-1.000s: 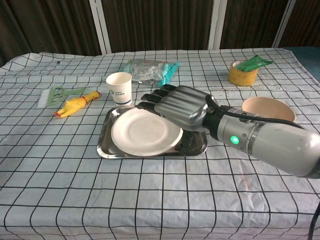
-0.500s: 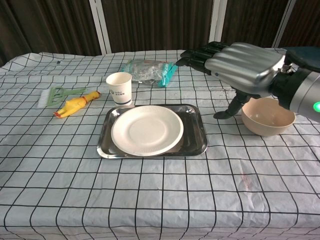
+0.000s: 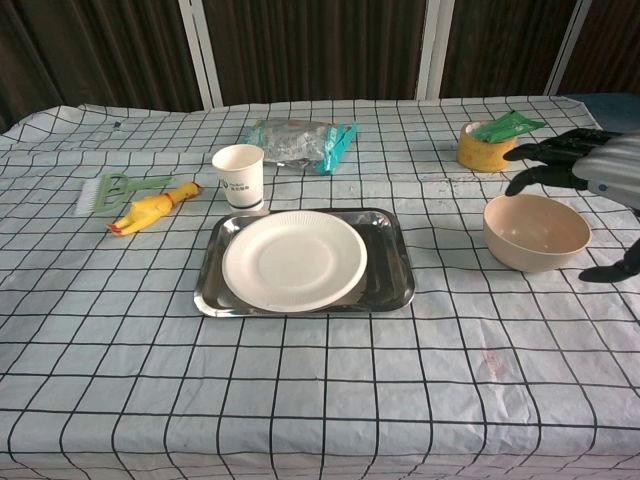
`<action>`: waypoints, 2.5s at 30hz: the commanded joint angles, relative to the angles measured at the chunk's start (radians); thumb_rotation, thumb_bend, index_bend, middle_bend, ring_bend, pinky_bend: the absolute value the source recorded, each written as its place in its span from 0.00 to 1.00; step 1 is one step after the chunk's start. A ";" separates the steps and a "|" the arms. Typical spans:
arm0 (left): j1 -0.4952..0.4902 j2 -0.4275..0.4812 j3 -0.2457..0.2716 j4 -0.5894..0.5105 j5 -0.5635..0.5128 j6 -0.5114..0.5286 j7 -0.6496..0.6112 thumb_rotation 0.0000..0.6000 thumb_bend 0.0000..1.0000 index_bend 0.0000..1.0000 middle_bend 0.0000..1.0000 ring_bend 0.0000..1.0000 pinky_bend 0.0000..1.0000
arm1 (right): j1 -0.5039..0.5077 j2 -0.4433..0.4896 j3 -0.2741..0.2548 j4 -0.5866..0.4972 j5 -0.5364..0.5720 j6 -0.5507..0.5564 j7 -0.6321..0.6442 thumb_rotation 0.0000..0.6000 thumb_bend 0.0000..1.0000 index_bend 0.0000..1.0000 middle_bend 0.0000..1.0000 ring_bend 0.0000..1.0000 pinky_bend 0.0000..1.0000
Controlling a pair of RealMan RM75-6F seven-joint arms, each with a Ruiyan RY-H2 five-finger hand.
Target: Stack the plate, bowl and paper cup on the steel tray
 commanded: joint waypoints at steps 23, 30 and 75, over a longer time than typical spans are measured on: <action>-0.001 0.000 -0.002 -0.002 -0.013 -0.008 -0.004 1.00 0.40 0.00 0.03 0.03 0.05 | -0.017 -0.204 0.053 0.410 0.026 -0.081 0.219 1.00 0.27 0.50 0.00 0.00 0.00; -0.003 0.000 -0.002 -0.002 -0.016 -0.014 -0.002 1.00 0.40 0.00 0.03 0.03 0.05 | -0.015 -0.230 0.059 0.458 0.002 -0.069 0.260 1.00 0.39 0.57 0.00 0.00 0.00; 0.009 0.002 0.008 -0.003 0.010 0.014 -0.003 1.00 0.40 0.00 0.03 0.03 0.05 | 0.276 -0.542 0.240 0.393 -0.027 -0.131 -0.096 1.00 0.41 0.64 0.02 0.00 0.00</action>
